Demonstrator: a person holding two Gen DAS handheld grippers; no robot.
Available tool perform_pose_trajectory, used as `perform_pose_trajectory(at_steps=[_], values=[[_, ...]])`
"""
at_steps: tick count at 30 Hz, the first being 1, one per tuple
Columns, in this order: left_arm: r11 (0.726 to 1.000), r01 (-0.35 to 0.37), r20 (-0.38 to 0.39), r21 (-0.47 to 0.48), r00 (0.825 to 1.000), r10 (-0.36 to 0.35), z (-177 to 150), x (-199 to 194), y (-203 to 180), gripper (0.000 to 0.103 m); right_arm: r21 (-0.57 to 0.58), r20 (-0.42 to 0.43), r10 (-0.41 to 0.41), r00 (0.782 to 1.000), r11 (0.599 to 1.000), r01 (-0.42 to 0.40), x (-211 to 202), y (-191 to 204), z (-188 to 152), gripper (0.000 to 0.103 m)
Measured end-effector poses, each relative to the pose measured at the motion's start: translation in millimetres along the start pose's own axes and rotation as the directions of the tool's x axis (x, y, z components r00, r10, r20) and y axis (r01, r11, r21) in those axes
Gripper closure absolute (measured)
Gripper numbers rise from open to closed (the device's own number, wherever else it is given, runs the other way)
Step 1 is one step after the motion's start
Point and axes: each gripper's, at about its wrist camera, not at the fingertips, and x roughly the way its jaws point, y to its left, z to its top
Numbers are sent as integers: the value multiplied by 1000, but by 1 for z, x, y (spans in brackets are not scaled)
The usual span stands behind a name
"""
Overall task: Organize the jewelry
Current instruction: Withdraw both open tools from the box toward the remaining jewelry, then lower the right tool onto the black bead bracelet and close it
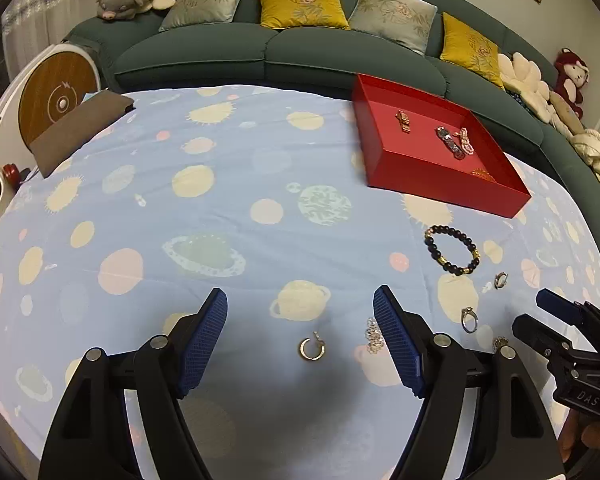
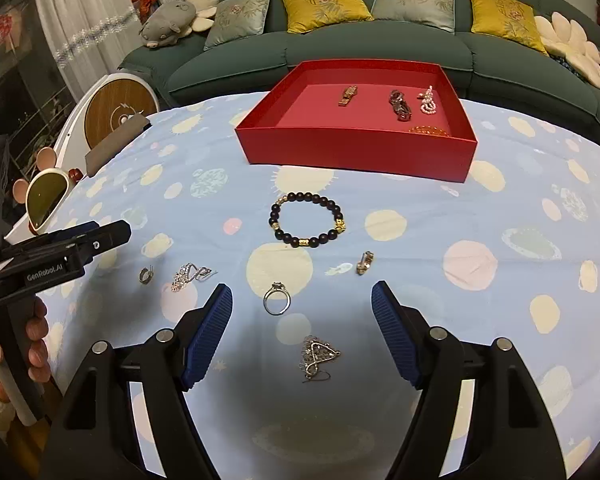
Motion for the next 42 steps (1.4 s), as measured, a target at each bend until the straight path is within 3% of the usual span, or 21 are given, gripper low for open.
perform_pose_trajectory(at_steps=[3,10,20,29,33,42], values=[[999,-13,-1,-37,1000,13,0,0,17,30,-13,2,-14,1000,1000,14,3,3,2,33],[994,-6,-9,-112,1000,5,-1,-3,48,30,76,44,-59,997,996,56,-1,-26,22,34],[996,12,-4,-85,1000,-12,-5,-2,42,30,196,88,-92,992,978,74,-4,-59,44,34],[999,40,-7,20,999,-39,-11,7,0,30,91,-5,-44,999,995,45,46,-24,45,34],[998,40,-7,47,999,-40,-13,12,-11,30,61,-46,-61,997,996,64,68,-19,43,34],[998,58,-14,34,998,-58,-11,18,-11,30,14,-70,-84,994,996,85,85,-9,39,29]])
